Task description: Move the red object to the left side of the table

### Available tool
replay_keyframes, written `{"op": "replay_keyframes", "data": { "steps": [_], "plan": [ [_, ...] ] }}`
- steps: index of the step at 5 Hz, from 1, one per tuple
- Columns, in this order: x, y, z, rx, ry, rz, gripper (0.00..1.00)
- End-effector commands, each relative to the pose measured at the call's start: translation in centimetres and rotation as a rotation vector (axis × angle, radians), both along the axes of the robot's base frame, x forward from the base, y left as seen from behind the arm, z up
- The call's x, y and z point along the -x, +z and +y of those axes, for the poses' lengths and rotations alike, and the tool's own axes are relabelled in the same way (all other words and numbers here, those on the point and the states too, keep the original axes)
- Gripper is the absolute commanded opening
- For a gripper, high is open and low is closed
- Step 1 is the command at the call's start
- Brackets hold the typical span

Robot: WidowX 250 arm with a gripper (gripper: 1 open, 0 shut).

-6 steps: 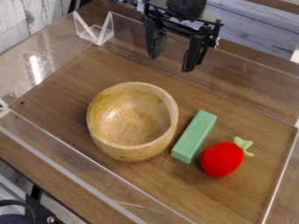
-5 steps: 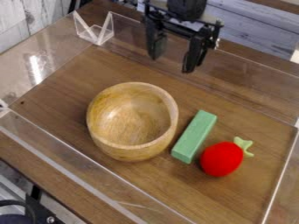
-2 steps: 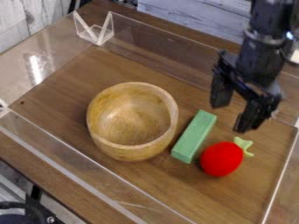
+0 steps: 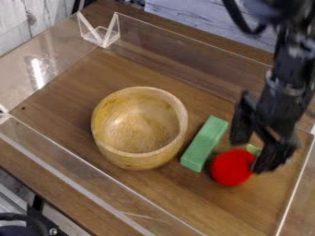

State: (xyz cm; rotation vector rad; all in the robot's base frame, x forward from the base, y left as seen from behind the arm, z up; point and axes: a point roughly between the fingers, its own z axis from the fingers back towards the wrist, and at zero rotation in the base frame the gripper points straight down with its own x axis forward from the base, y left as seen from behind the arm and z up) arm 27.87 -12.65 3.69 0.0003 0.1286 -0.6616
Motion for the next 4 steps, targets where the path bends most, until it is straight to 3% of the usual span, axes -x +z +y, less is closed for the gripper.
{"op": "replay_keyframes", "data": {
  "steps": [1, 2, 4],
  "plan": [
    [0.0, 1.4, -0.4, 0.014, -0.032, -0.058, 1.0],
    [0.1, 2.2, -0.5, 0.009, -0.03, -0.081, 1.0],
    [0.6, 1.4, 0.7, 0.004, -0.072, -0.12, 1.0]
  ]
}}
